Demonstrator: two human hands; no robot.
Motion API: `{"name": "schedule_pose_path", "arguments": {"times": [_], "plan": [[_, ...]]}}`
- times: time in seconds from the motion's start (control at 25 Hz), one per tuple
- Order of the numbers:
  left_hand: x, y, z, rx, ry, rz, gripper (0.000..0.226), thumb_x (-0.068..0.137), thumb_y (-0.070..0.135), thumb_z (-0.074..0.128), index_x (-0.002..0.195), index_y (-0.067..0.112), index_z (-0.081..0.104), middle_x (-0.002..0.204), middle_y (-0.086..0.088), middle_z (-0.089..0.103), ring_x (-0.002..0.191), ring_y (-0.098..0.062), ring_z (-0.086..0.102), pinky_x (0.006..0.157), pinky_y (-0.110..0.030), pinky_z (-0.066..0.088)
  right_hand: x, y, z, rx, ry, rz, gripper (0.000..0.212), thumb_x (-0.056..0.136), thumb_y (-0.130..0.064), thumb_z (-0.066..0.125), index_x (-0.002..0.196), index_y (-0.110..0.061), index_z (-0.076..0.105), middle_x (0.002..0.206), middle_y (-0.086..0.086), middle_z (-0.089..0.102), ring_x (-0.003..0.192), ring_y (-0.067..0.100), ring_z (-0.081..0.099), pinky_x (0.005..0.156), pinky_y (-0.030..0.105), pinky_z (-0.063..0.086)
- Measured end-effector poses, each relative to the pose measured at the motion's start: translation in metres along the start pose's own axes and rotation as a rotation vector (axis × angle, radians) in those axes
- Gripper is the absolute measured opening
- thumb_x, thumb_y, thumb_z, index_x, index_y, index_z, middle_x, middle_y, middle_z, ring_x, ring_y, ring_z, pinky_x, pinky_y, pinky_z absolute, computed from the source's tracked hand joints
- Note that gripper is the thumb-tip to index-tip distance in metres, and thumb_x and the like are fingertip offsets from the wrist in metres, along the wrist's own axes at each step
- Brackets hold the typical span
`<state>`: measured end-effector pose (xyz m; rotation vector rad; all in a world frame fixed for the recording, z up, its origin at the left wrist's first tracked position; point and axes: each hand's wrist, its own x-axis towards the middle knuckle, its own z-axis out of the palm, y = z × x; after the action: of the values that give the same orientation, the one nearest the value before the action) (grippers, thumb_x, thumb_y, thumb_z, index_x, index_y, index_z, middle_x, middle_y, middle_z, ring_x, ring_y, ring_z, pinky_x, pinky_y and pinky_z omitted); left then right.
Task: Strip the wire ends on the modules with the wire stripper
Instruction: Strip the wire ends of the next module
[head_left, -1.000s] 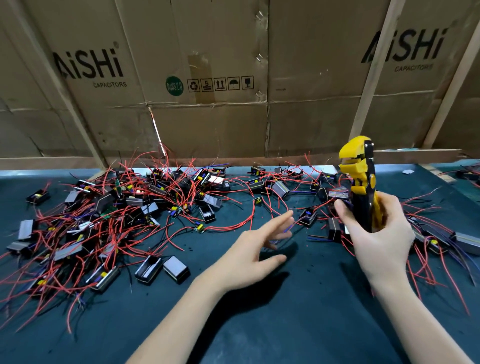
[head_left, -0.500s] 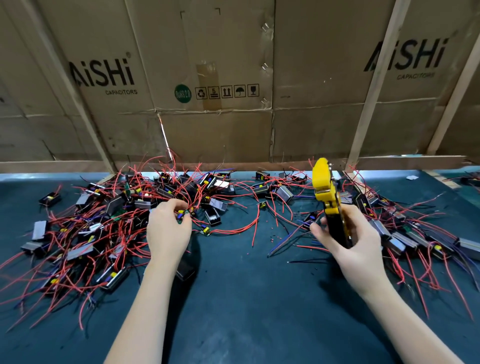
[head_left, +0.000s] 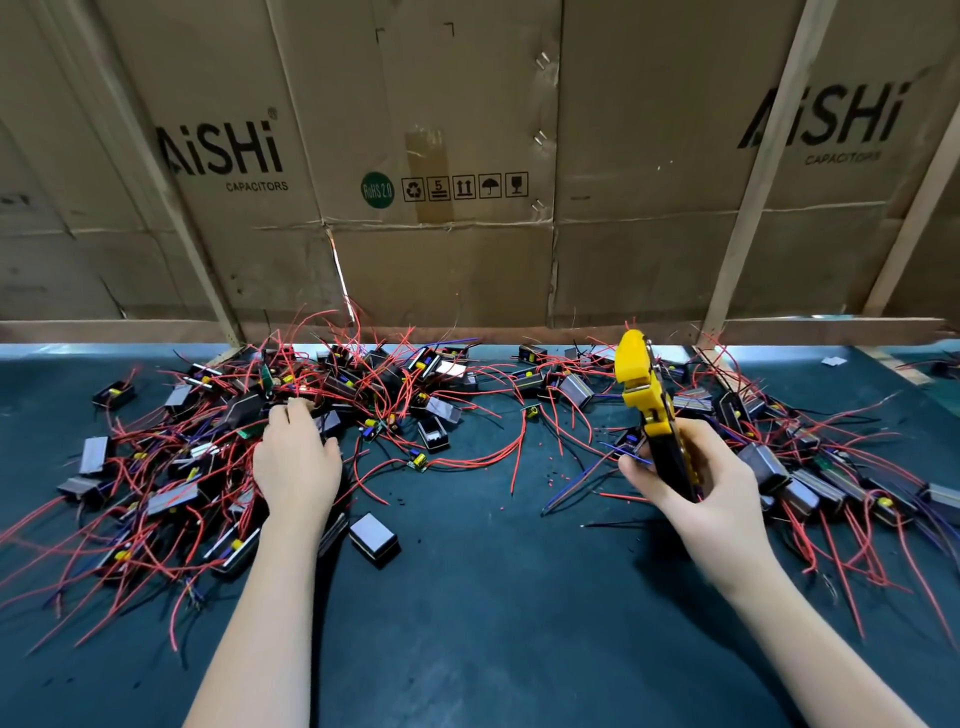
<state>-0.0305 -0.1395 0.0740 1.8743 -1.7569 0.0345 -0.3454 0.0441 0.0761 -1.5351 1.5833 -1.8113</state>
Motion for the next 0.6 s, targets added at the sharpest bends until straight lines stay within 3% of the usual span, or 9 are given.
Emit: {"name": "schedule_pose_path", "arguments": {"times": [0.2,0.4,0.52,0.6], "plan": [[0.0009,-0.0001,0.003,-0.024,0.04,-0.017,0.026,0.088,0.013,0.067,0.111,0.003,0.06,0.117,-0.019,0.056,0.099,-0.042,0.059,0.08,-0.048,0.048,0.0001,0.0012,-0.0003,0.007,-0.01,0.012,0.036,0.07,-0.043,0.077,0.096,-0.023,0.063,0.084,0.0,0.064,0.083,0.027,0.06,0.078,0.037,0.047],[0.0002,0.001,0.0042,-0.072,0.087,-0.022,0.016,0.085,0.01,0.069,0.099,0.005,0.064,0.11,-0.019,0.057,0.102,-0.041,0.054,0.079,-0.047,0.046,-0.0003,0.0002,0.0,-0.017,-0.02,-0.006,0.043,0.068,-0.049,0.081,0.096,-0.023,0.062,0.081,-0.002,0.063,0.079,0.023,0.058,0.073,0.028,0.044],[-0.0026,0.0001,0.0038,-0.12,0.062,0.024,0.012,0.082,0.014,0.072,0.089,0.008,0.064,0.111,-0.018,0.057,0.108,-0.04,0.047,0.083,-0.046,0.043,0.0,0.0,0.0004,-0.01,-0.02,0.001,0.041,0.068,-0.049,0.081,0.094,-0.024,0.061,0.081,0.0,0.063,0.078,0.024,0.058,0.073,0.03,0.044],[-0.0056,0.0043,0.0006,-0.169,-0.054,0.018,0.024,0.079,0.028,0.077,0.083,0.011,0.061,0.11,-0.015,0.058,0.109,-0.038,0.048,0.087,-0.043,0.042,0.0002,0.0008,0.0002,-0.006,-0.02,0.003,0.038,0.069,-0.044,0.08,0.095,-0.024,0.062,0.082,0.001,0.063,0.08,0.028,0.058,0.074,0.036,0.045]]}}
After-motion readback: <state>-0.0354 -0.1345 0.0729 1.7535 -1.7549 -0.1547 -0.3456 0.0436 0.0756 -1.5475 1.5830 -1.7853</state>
